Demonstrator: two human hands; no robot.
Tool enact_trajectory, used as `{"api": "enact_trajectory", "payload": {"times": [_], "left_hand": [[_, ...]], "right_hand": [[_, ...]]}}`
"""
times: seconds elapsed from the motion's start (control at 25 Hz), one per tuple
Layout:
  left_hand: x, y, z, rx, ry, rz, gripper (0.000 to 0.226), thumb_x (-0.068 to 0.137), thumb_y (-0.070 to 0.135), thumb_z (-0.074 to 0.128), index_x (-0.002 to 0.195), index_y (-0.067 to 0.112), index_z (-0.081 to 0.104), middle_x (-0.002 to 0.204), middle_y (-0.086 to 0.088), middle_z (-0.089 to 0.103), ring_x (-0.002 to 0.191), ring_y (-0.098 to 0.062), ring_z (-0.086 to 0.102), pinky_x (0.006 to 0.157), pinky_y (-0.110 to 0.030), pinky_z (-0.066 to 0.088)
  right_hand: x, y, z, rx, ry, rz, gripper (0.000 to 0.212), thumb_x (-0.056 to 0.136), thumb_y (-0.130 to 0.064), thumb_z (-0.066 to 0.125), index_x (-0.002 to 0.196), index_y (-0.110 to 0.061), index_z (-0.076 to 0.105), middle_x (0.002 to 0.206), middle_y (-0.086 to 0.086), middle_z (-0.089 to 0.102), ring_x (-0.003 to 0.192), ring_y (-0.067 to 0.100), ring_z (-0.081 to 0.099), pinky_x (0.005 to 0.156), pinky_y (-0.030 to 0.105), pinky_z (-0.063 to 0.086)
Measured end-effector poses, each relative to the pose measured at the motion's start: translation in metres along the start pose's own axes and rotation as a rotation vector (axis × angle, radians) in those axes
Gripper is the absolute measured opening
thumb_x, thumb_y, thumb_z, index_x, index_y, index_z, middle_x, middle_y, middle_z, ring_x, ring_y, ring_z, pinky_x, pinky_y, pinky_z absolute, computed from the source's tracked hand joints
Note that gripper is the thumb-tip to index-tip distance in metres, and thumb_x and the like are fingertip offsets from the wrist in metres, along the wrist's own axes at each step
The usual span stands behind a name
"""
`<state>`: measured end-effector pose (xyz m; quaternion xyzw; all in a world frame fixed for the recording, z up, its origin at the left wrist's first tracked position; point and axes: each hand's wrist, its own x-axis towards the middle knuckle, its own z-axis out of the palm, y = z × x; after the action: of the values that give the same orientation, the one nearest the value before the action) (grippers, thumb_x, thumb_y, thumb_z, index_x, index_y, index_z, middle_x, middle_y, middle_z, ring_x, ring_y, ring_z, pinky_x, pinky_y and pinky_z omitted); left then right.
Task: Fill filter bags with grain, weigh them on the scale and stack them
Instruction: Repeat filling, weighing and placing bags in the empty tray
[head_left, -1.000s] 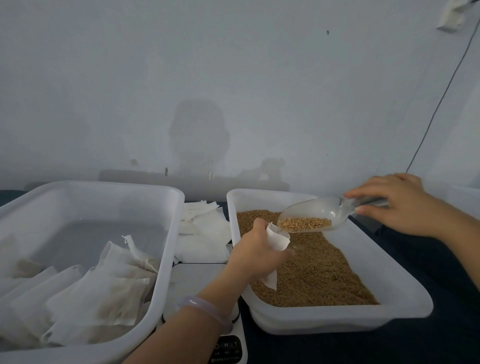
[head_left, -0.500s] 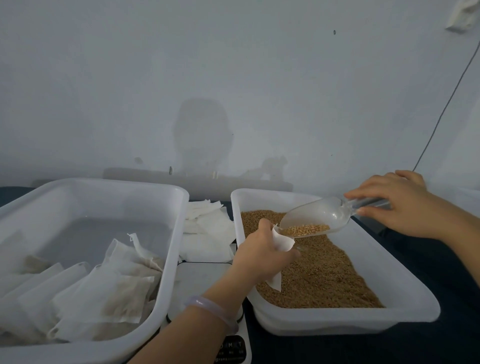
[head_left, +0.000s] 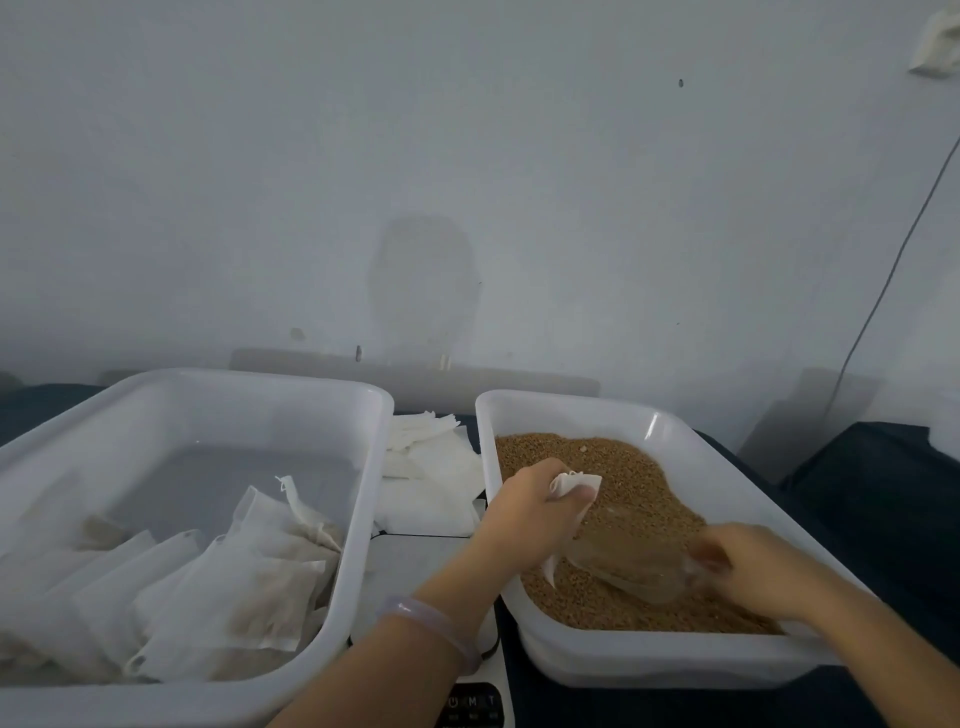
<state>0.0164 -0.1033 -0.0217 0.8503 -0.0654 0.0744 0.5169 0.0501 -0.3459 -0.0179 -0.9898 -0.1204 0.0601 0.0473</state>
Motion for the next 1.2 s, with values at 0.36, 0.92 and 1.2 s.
{"api": "enact_trajectory", "payload": {"times": [0.36,0.92,1.2], "left_hand": [[-0.016,0.037,-0.073,-0.518,-0.182,0.018,0.022,0.098,0.014,0.046,0.105,0.013,0.066,0.112,-0.006,0.067,0.1,-0.019,0.063,0.094,-0.034,0.048],[-0.043,-0.025,-0.129,-0.144,-0.106,-0.062,0.014,0.077,0.005,0.075,0.072,0.017,0.07,0.062,0.007,0.069,0.056,-0.006,0.064,0.054,-0.016,0.051],[-0.042,-0.026,-0.118,-0.217,0.031,0.019,0.023,0.075,0.006,0.076,0.092,0.019,0.066,0.073,0.001,0.073,0.065,-0.011,0.069,0.056,-0.019,0.052]], "right_hand": [[-0.011,-0.116,-0.03,1.282,-0.095,-0.496,0.037,0.074,-0.038,0.067,0.108,-0.025,0.071,0.109,0.002,0.071,0.104,0.021,0.065,0.083,0.03,0.054],[0.023,-0.187,-0.001,1.354,0.045,-0.459,0.047,0.062,-0.032,0.075,0.092,0.004,0.066,0.088,0.018,0.069,0.078,0.025,0.065,0.07,0.036,0.056],[0.016,-0.195,0.006,1.303,-0.335,-0.547,0.057,0.066,-0.033,0.074,0.116,-0.008,0.063,0.111,0.012,0.069,0.104,0.025,0.066,0.088,0.033,0.054]]}}
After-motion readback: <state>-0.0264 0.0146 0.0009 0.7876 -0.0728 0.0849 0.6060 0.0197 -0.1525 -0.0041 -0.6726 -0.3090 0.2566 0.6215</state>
